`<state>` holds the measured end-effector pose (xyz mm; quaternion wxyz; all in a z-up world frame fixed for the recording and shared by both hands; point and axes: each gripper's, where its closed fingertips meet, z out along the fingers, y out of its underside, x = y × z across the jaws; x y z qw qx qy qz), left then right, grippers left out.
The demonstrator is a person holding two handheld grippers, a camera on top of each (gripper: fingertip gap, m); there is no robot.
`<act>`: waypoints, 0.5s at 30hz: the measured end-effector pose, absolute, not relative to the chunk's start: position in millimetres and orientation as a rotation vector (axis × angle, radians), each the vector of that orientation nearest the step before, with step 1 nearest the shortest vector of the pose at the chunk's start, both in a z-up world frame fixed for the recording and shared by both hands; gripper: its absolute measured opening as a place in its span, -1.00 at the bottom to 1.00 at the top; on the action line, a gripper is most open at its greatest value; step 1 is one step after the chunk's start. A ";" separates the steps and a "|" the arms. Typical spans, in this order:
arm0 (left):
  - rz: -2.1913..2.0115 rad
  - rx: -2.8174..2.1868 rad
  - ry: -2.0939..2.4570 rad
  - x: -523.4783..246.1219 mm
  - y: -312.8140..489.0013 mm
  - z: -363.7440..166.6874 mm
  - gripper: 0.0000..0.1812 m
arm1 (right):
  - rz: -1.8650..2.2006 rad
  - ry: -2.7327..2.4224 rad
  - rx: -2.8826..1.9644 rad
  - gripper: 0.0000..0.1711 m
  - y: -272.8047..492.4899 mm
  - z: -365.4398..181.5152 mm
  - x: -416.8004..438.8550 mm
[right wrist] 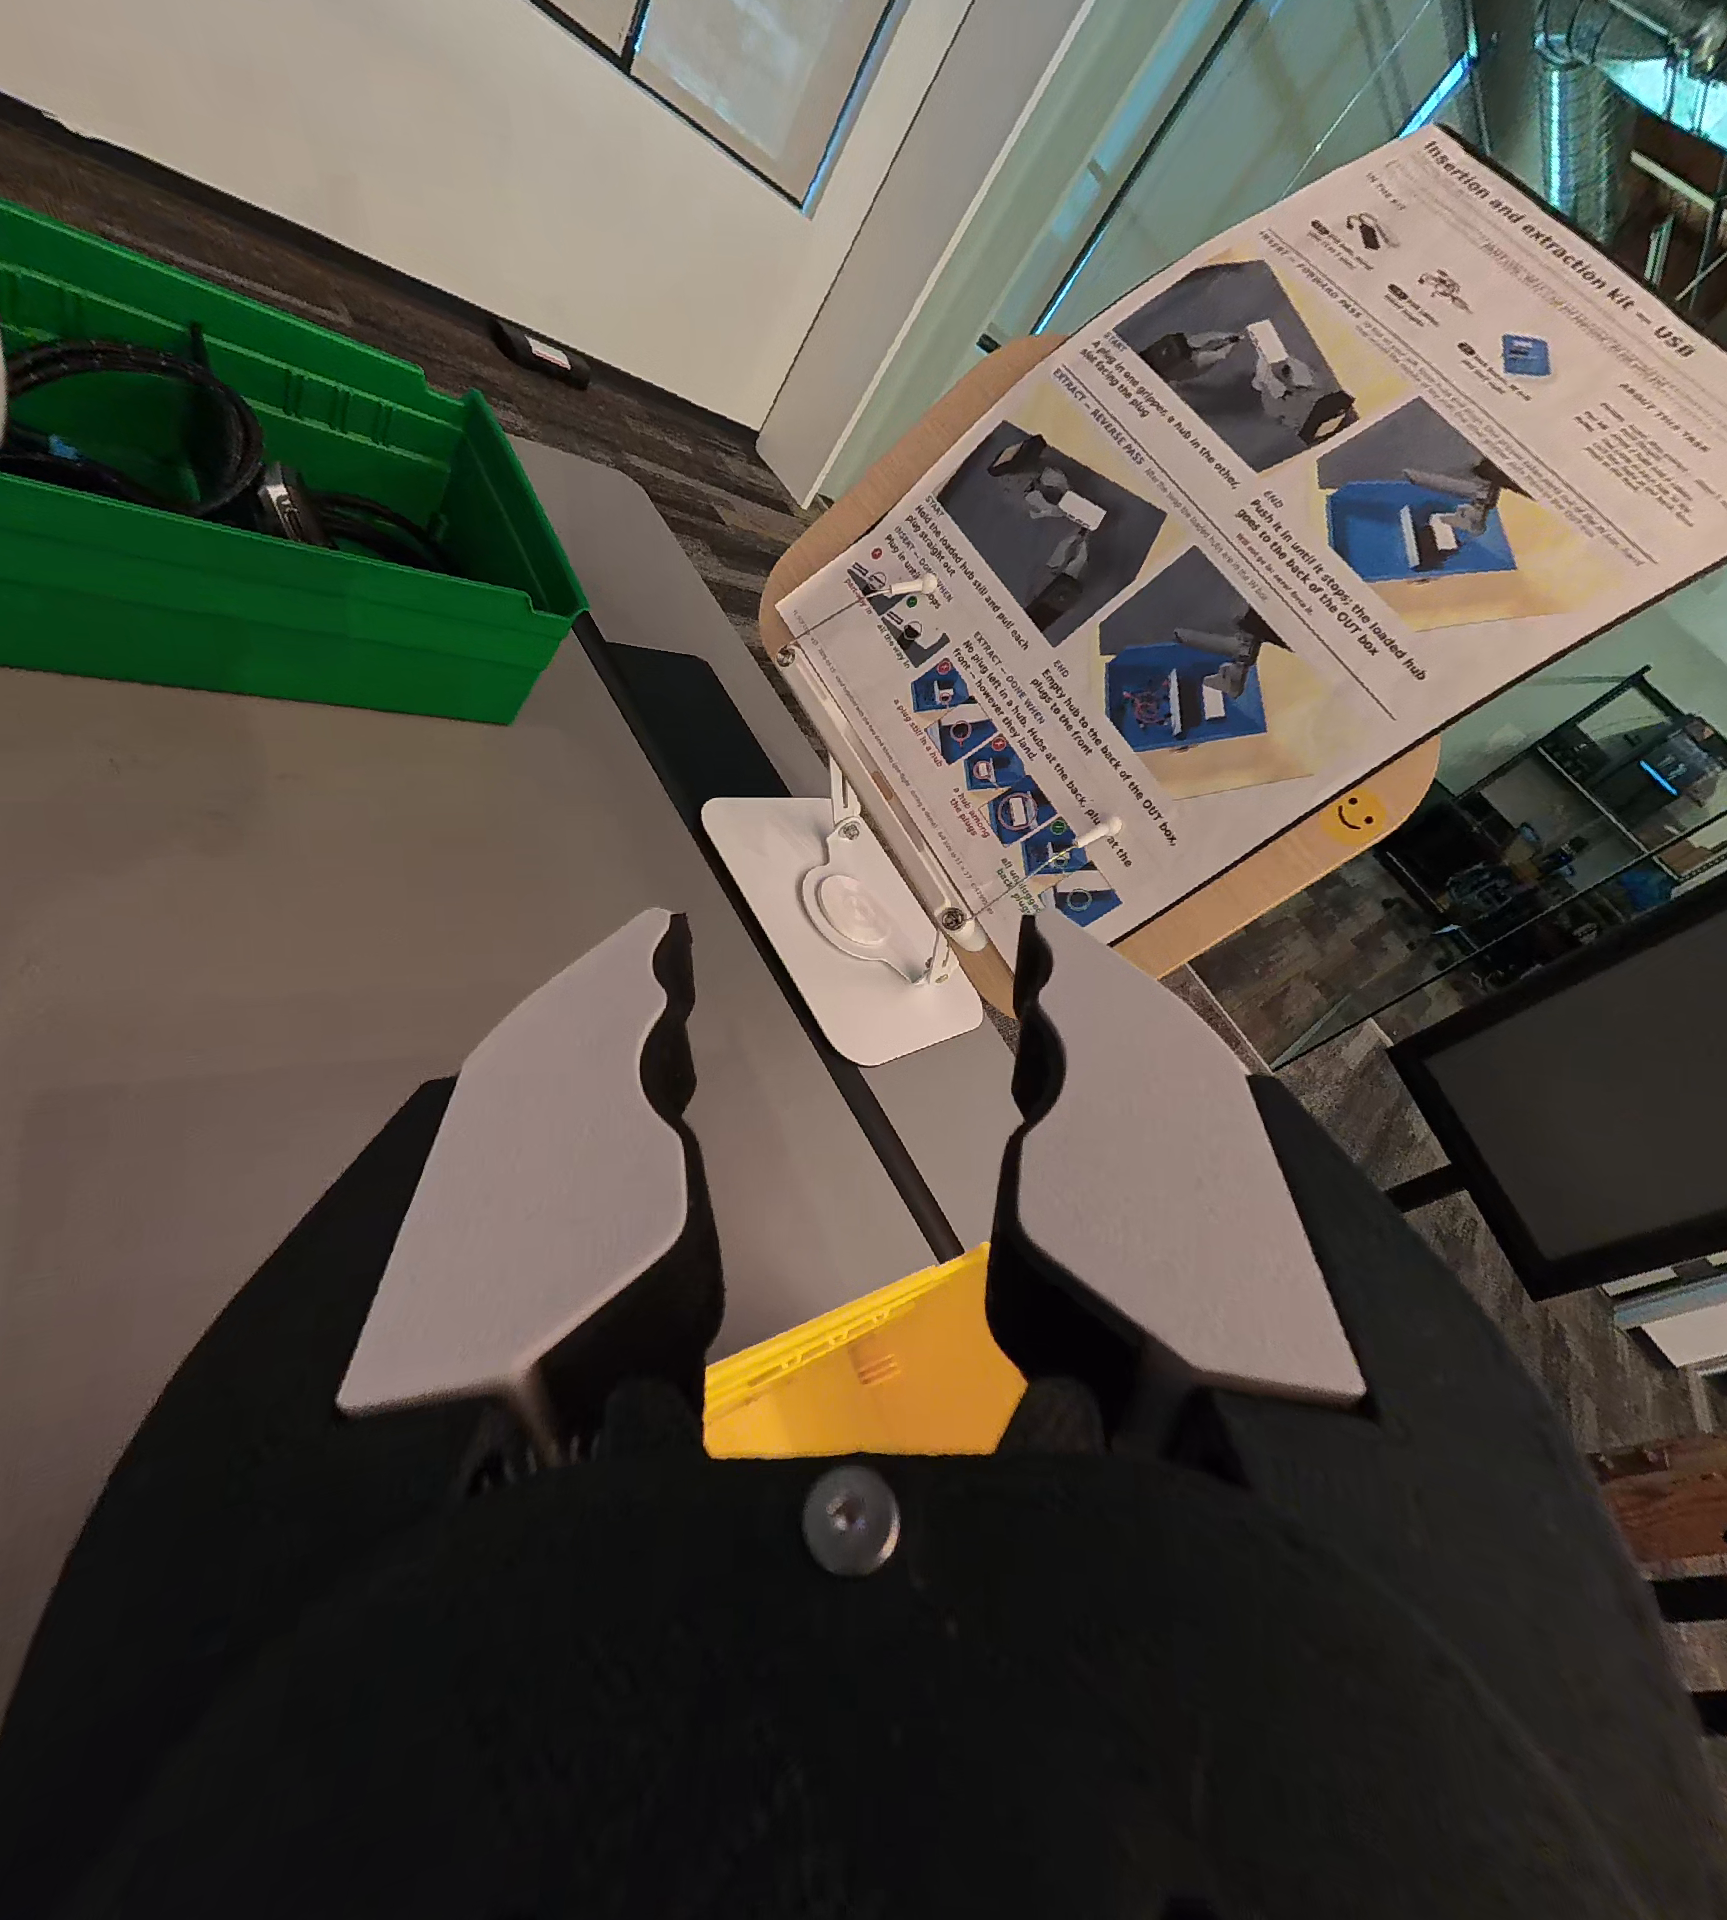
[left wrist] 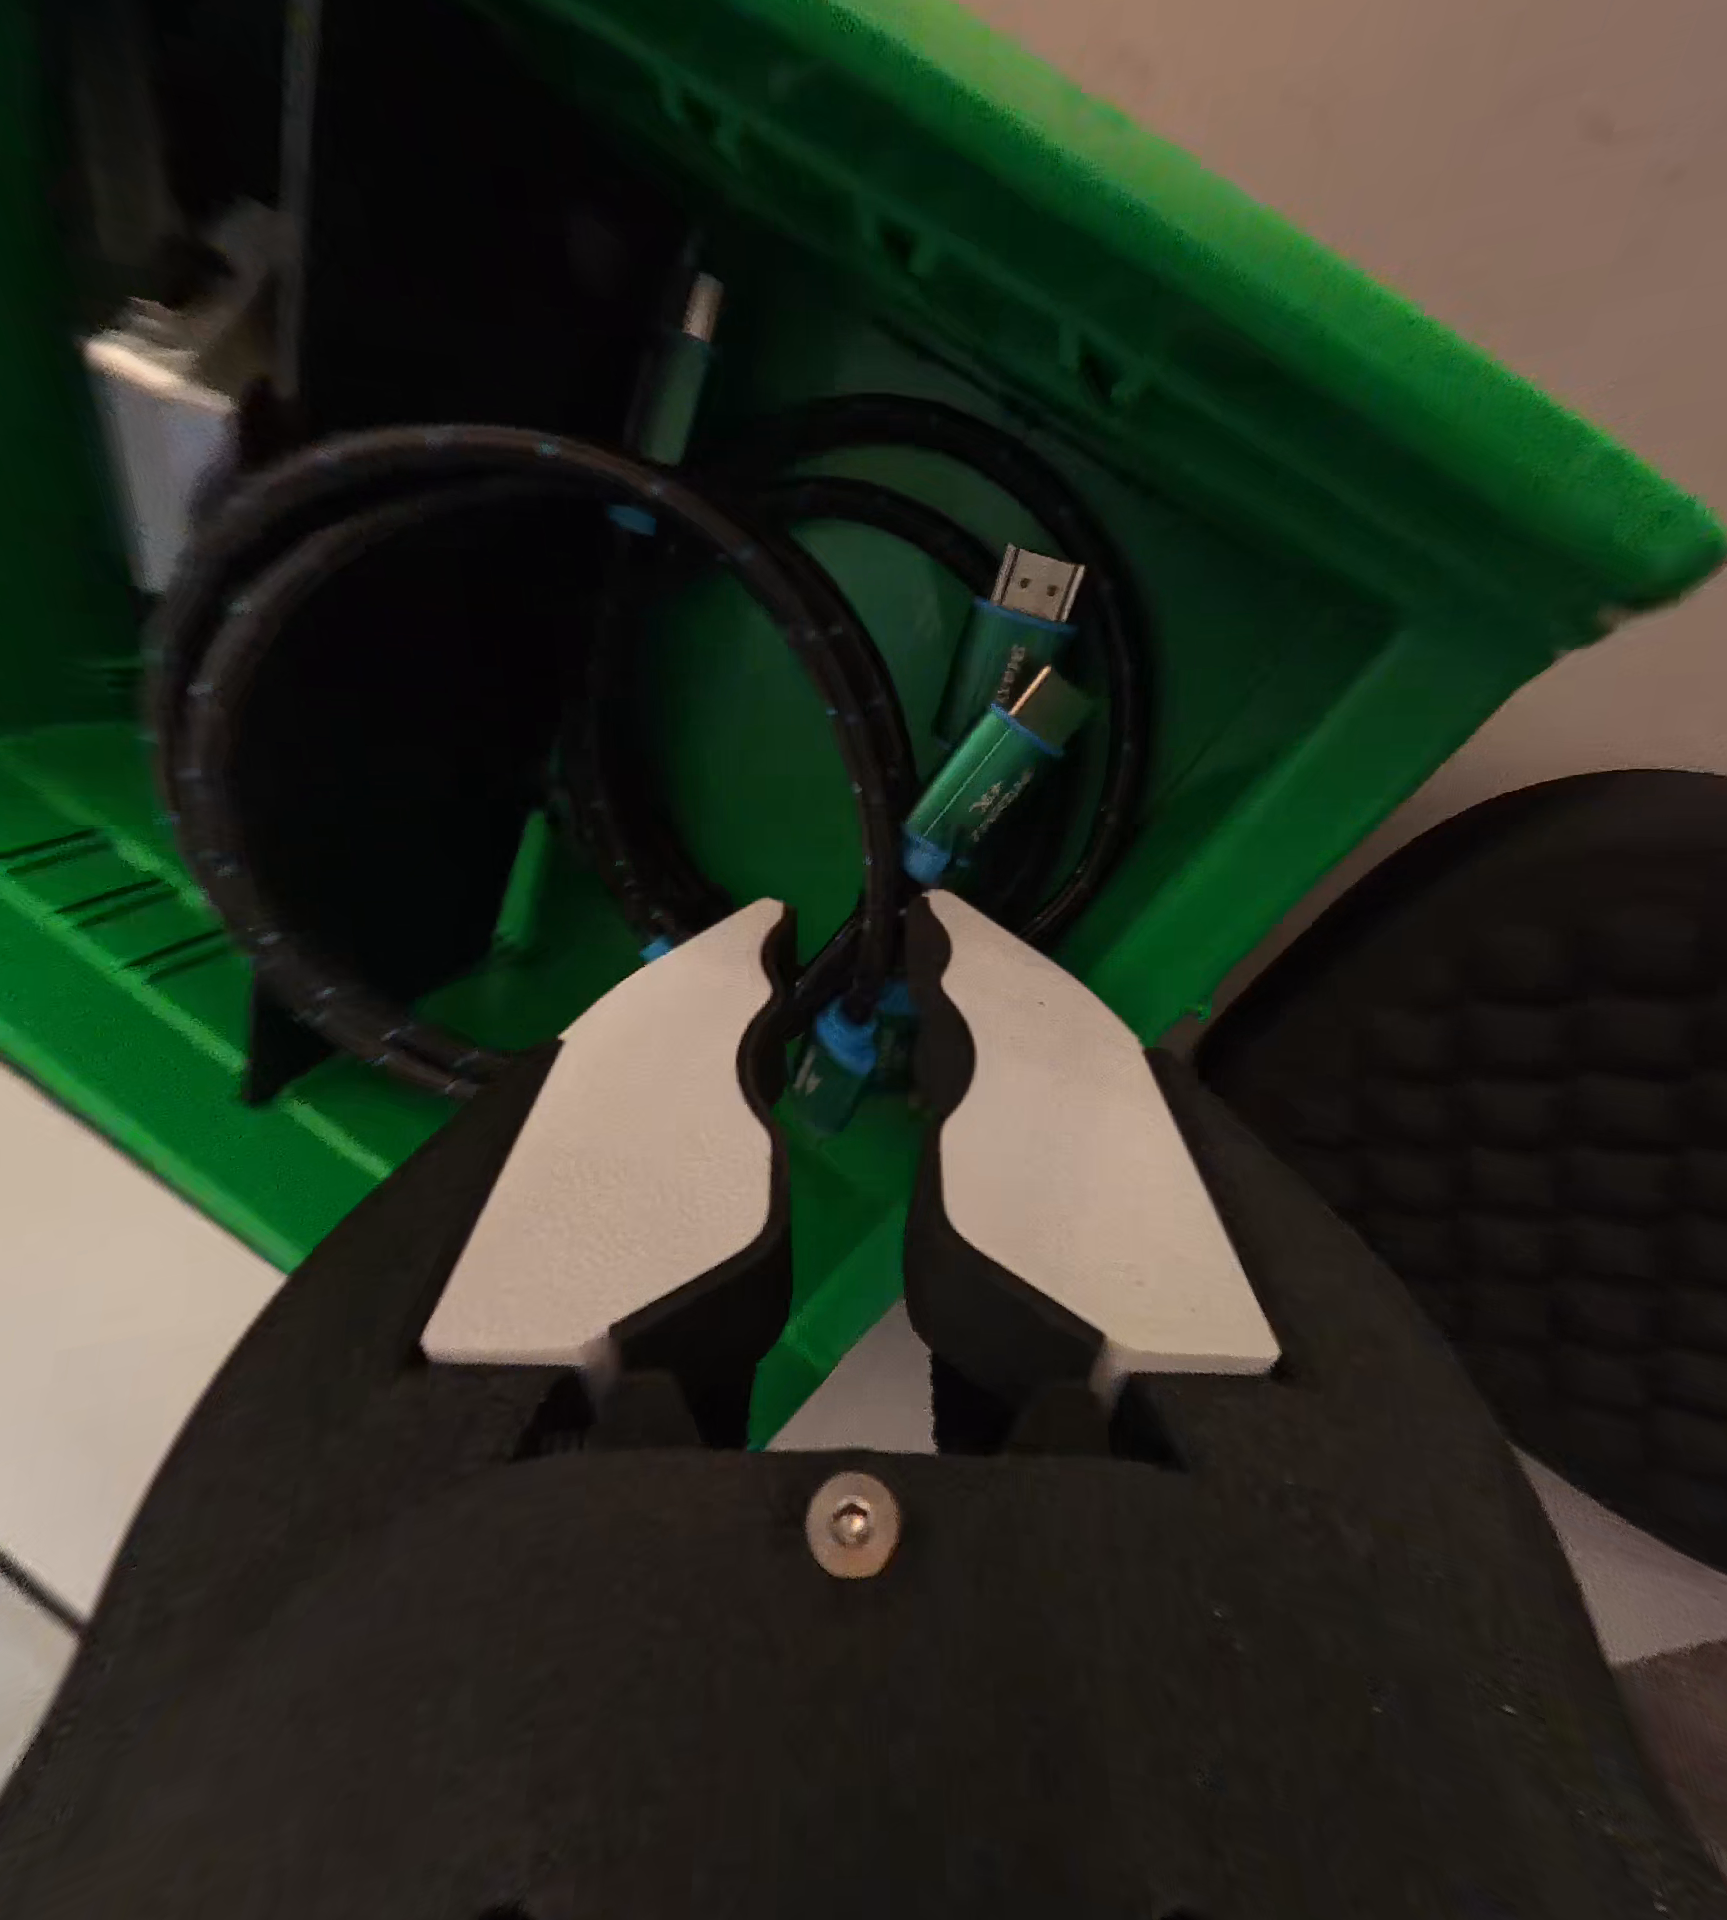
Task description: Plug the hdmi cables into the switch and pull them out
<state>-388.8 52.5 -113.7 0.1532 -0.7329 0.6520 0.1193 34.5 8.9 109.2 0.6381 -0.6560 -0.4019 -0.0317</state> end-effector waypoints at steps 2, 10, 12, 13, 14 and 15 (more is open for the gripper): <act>0.291 -2.157 1.907 -389.1 51.9 -123.0 -0.76 | -0.067 -0.918 -1.498 -0.29 8.8 108.8 34.0; 0.125 -2.268 2.030 -389.7 44.8 -124.6 -0.69 | -0.080 -0.936 -1.523 -0.29 13.5 101.8 33.7; 0.104 -2.313 2.047 -390.6 43.4 -130.8 -0.64 | -0.086 -0.942 -1.527 -0.29 14.5 100.4 33.4; 0.112 -2.335 2.061 -392.2 43.5 -134.8 -0.68 | -0.088 -0.942 -1.528 -0.29 15.0 100.2 33.5; 0.129 -2.344 2.079 -393.9 43.9 -138.2 -0.72 | -0.090 -0.943 -1.528 -0.29 15.3 99.9 33.4; 0.138 -2.338 2.097 -394.2 44.0 -139.8 -0.76 | -0.090 -0.944 -1.529 -0.29 15.5 99.6 33.5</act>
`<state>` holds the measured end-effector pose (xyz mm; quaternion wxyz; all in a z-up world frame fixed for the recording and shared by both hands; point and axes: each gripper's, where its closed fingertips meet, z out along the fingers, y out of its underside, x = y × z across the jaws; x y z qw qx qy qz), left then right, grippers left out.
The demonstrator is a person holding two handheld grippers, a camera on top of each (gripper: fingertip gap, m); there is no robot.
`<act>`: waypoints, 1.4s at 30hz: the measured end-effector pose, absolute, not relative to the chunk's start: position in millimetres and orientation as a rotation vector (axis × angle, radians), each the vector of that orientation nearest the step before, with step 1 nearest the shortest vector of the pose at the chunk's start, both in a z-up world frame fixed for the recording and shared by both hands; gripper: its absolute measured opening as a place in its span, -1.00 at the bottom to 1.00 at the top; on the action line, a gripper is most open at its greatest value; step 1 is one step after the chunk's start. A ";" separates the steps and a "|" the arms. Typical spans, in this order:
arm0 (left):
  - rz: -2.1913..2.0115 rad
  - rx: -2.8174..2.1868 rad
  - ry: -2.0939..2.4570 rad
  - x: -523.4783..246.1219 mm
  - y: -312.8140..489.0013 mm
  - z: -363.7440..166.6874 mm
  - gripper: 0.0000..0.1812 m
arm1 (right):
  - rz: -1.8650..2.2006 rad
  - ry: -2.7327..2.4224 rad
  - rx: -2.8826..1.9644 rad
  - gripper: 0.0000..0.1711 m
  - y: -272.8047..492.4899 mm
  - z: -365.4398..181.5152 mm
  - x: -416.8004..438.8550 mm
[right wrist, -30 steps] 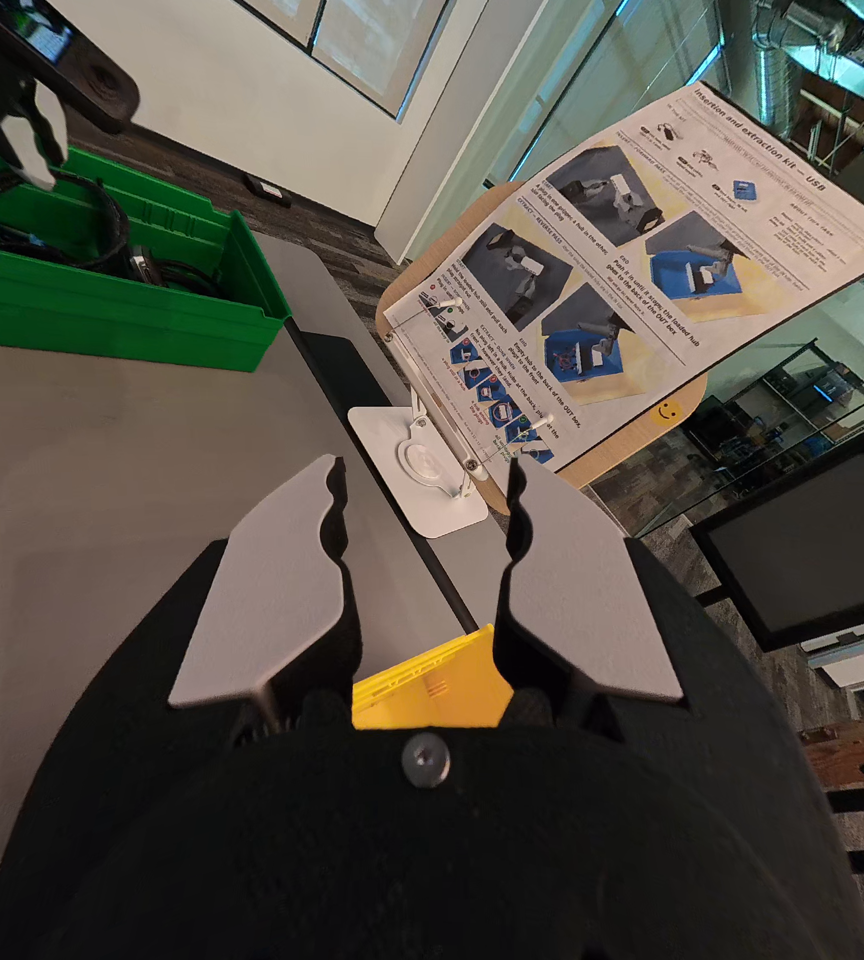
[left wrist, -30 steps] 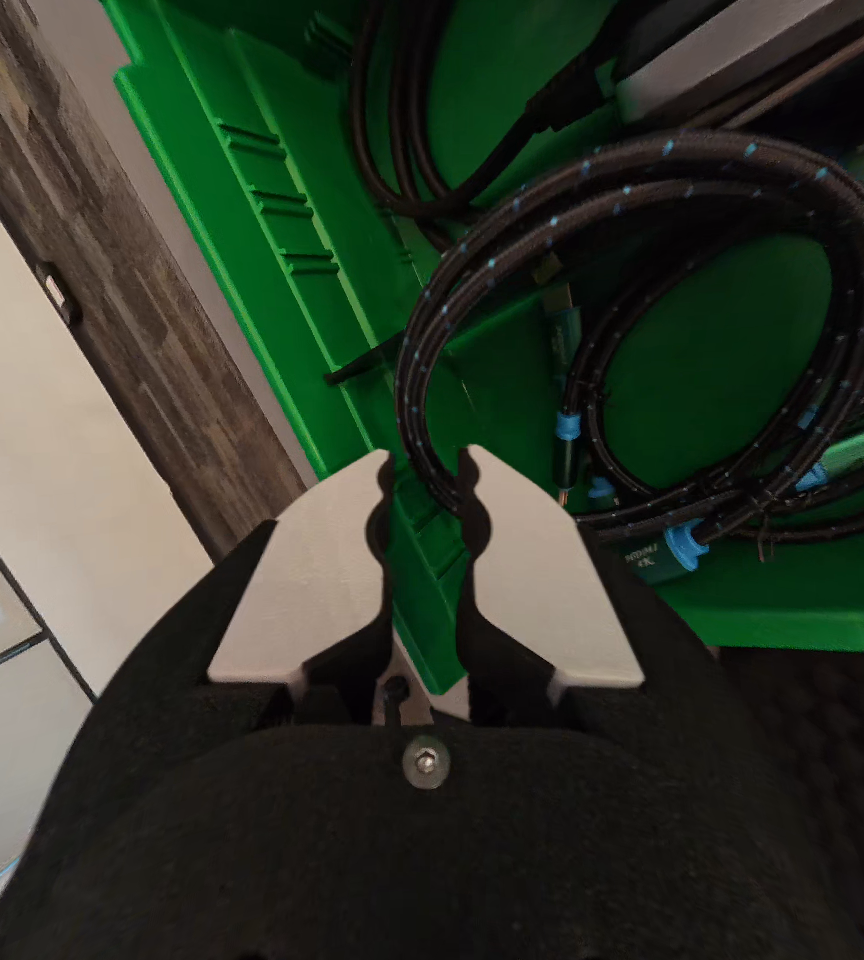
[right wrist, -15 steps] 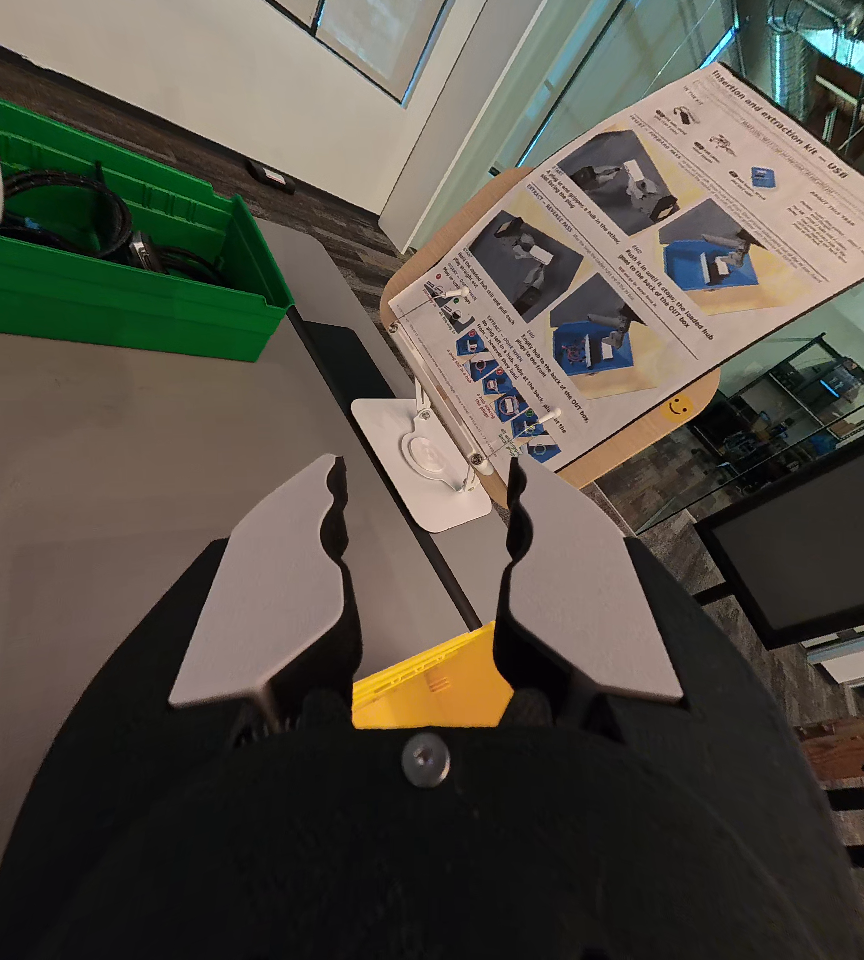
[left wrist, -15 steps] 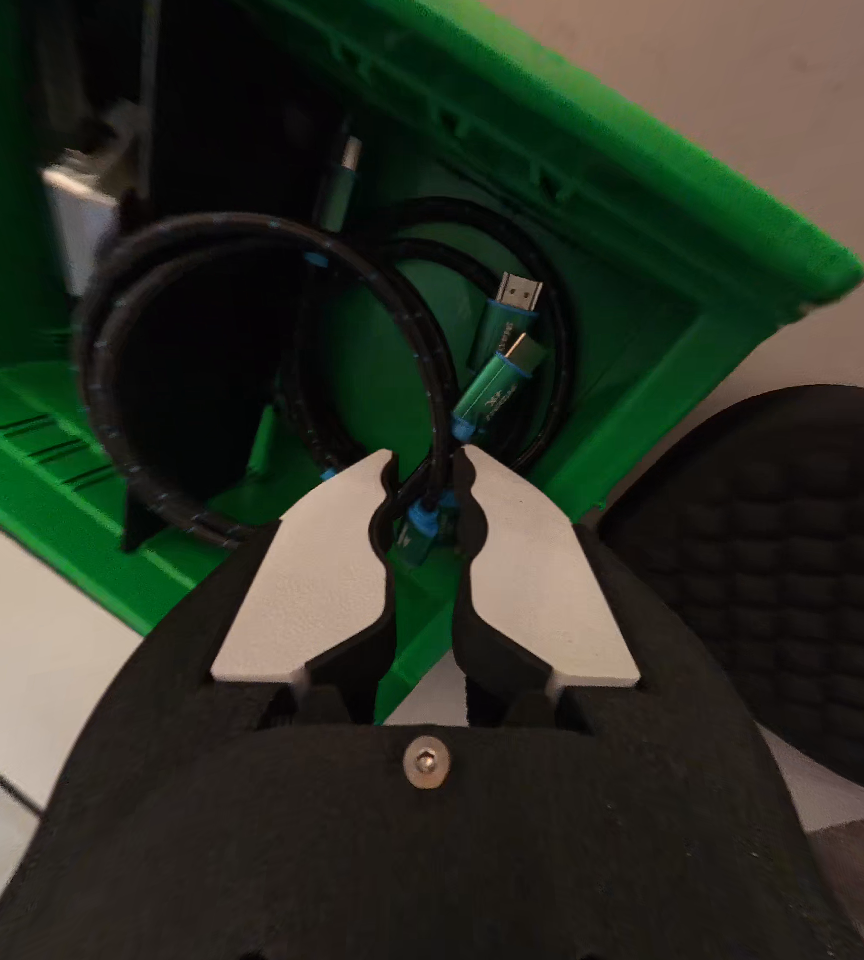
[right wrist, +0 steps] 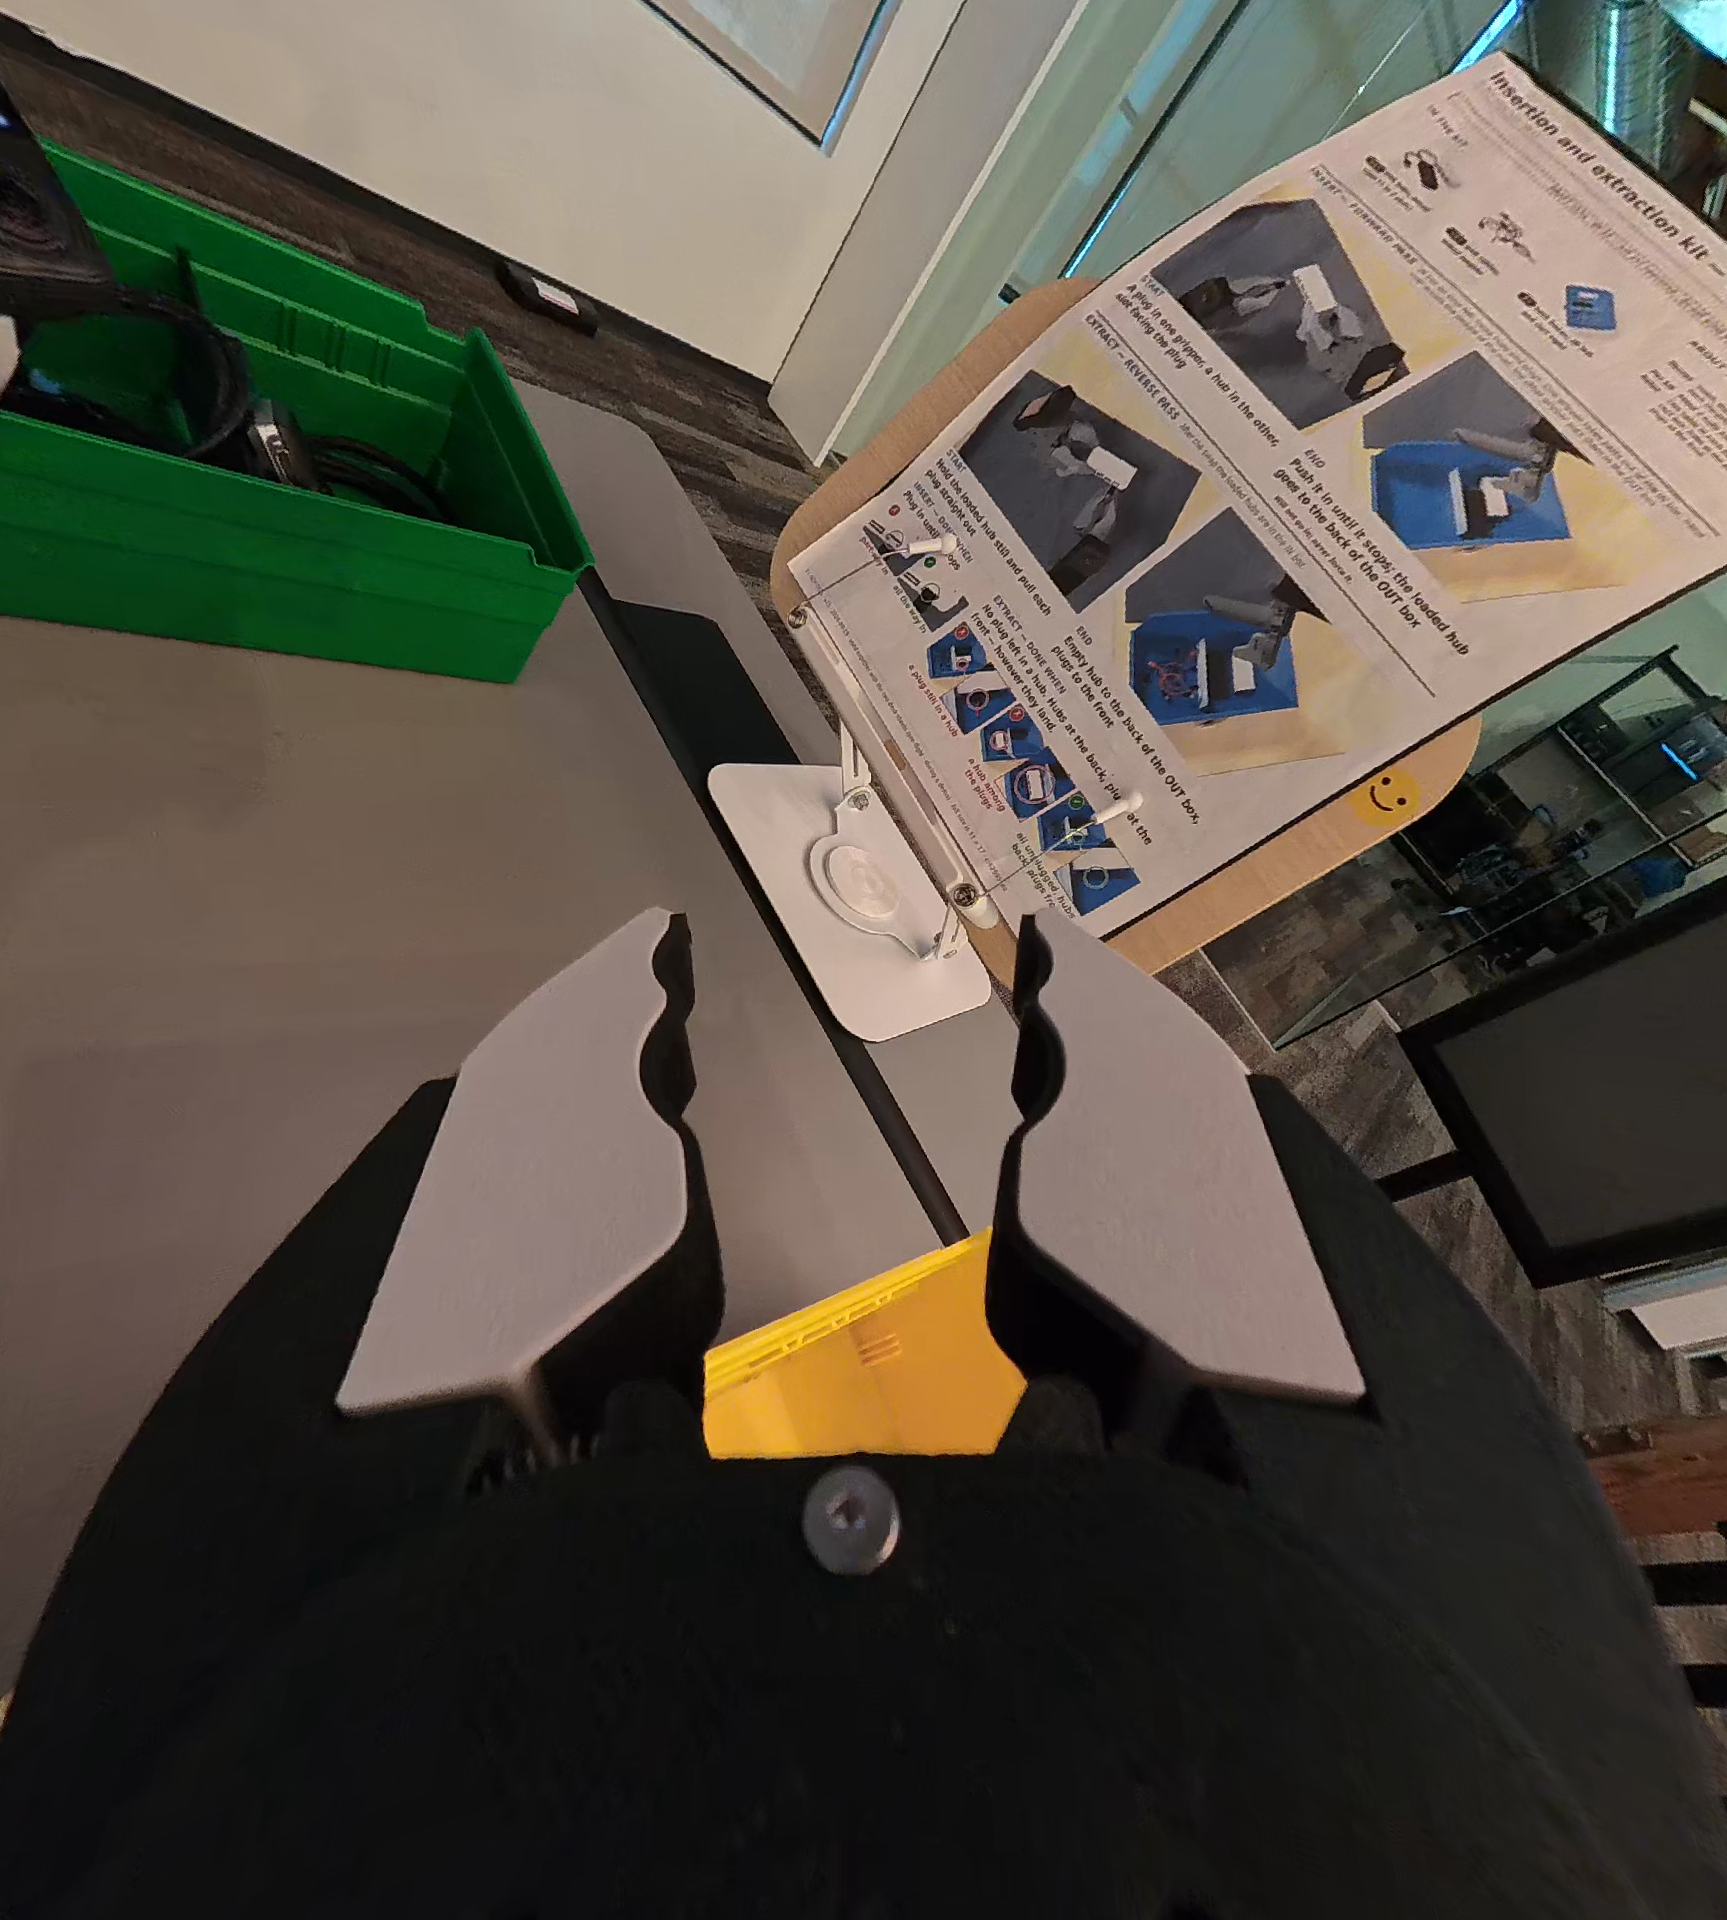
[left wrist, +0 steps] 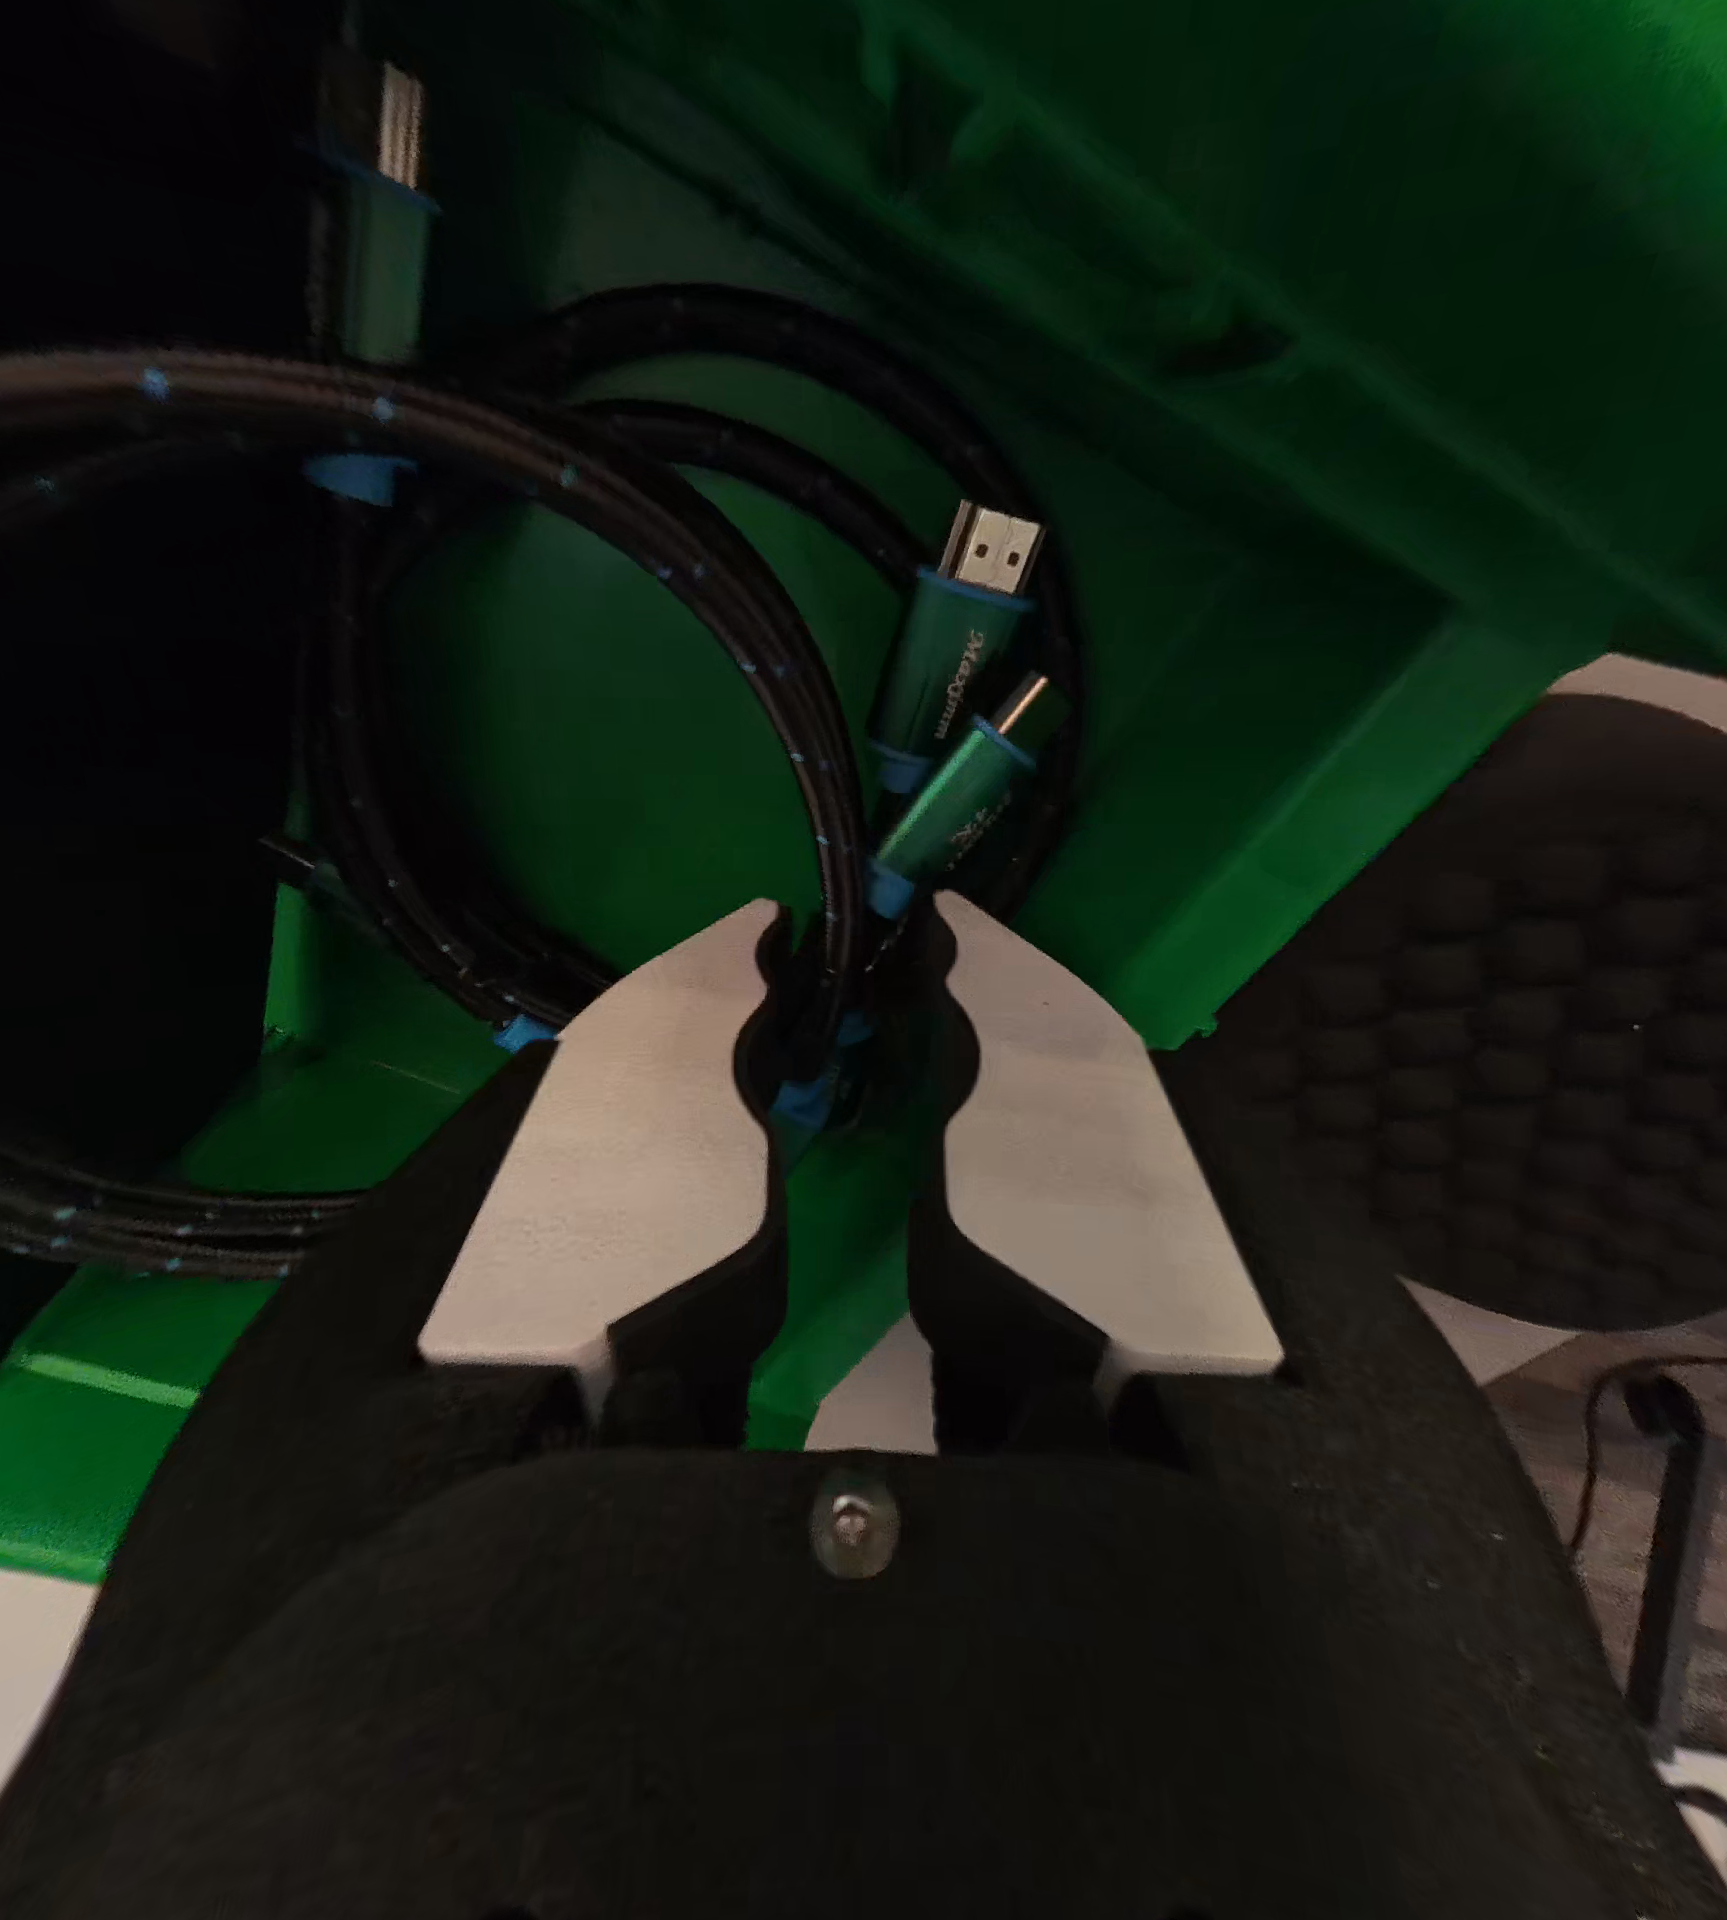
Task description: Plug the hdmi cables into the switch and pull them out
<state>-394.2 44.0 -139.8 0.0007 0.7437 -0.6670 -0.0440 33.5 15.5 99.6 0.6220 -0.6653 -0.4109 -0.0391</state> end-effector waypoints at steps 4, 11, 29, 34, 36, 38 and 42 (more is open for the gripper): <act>-0.081 2.350 -2.134 -386.7 40.6 -130.4 -0.80 | -0.097 -0.946 -1.534 -0.29 16.0 98.2 35.5; -0.067 2.380 -2.161 -389.6 29.9 -103.6 -0.82 | -0.095 -0.937 -1.527 -0.29 15.3 100.5 37.2; 0.177 2.476 -2.556 -316.3 -23.7 10.2 -0.83 | -0.091 -0.909 -1.502 -0.30 8.9 109.8 45.2; 0.091 2.230 -2.719 -244.9 -46.4 -9.9 -0.83 | -0.113 -0.865 -1.495 -0.30 -1.5 118.6 65.2; 0.051 2.145 -2.743 -217.2 -49.0 -28.2 -0.83 | -0.106 -0.836 -1.485 -0.30 -9.2 124.6 75.3; 0.066 2.109 -2.724 -189.2 -49.1 -48.1 -0.83 | -0.095 -0.803 -1.470 -0.30 -17.1 131.1 85.5; 0.123 2.093 -2.656 -142.8 -43.4 -86.8 -0.83 | -0.114 -0.759 -1.503 -0.30 -25.0 131.5 104.6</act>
